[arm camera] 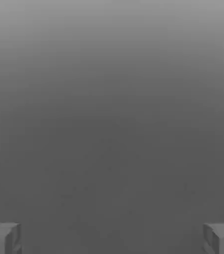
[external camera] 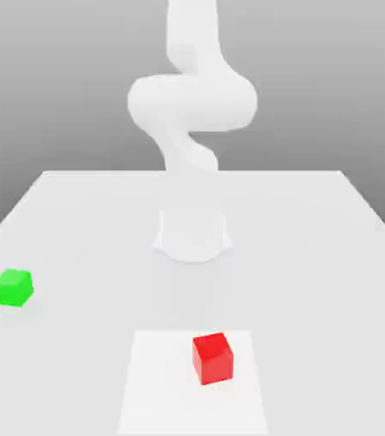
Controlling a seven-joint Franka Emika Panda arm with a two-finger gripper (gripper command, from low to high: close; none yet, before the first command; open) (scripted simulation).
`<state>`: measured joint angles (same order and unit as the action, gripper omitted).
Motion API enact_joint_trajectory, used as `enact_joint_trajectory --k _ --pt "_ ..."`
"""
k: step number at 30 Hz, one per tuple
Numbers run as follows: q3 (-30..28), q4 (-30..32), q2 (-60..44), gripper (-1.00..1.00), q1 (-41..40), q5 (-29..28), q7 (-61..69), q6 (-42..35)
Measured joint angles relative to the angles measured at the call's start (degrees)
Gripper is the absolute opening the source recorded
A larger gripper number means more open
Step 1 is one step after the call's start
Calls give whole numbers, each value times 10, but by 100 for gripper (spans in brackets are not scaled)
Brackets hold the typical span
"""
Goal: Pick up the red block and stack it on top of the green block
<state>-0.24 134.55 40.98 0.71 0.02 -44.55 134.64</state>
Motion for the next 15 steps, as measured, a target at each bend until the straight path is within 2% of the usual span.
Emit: enact_joint_trajectory --k 15 --pt "-6 176 -319 0 36 4 86 186"
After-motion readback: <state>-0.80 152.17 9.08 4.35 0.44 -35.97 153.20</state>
